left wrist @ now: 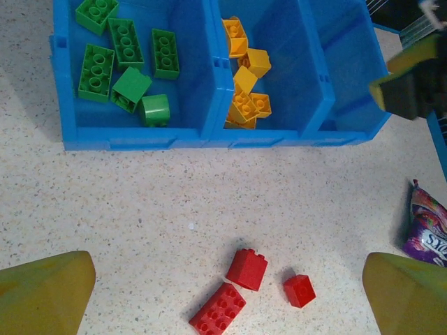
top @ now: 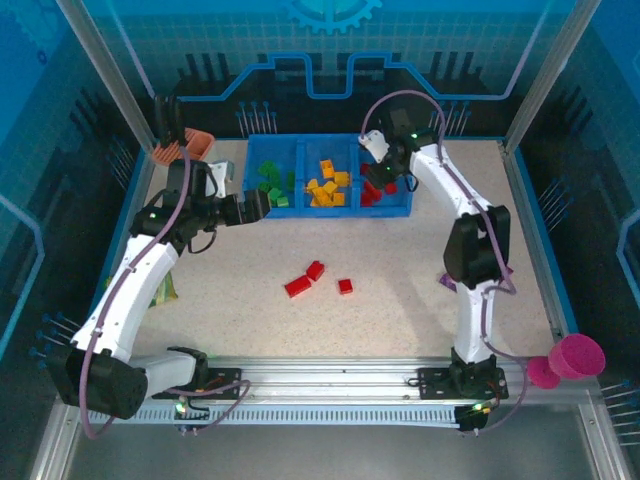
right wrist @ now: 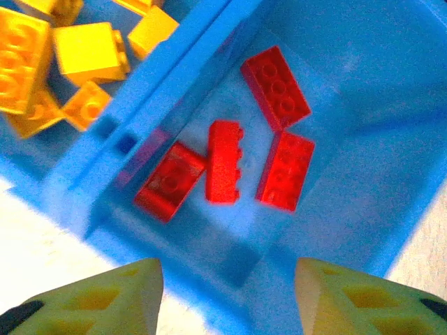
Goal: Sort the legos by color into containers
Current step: Place the lego in the container, then pick up the lego from the bottom-center of the table.
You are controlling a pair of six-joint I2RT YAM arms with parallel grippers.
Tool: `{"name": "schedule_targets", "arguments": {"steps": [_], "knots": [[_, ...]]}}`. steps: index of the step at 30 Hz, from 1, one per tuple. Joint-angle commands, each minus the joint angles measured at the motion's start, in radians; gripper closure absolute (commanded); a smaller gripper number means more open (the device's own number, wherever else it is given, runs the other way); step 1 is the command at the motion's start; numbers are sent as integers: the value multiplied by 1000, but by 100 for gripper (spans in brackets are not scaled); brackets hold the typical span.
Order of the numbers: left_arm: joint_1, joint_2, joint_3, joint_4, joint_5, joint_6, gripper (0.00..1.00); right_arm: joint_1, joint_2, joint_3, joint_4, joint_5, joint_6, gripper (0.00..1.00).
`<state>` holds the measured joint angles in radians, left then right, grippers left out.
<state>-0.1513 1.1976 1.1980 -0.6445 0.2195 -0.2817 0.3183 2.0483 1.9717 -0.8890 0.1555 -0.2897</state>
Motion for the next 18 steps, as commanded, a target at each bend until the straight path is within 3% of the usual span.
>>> {"name": "schedule_targets", "arguments": {"steps": [1,7,13,18], "knots": [[13,-32,4,33,33,14,1,61,-141,-109,-92,69,188,43],[15,-54,-22,51,56,5,1,170,-368,-471,-54,-2,554,39],[15,-89,-46,51,49,12,1,276,-491,-724,57,-39,721,34],[16,-96,-51,44,34,25,1,364,-488,-819,176,-101,816,30]]}}
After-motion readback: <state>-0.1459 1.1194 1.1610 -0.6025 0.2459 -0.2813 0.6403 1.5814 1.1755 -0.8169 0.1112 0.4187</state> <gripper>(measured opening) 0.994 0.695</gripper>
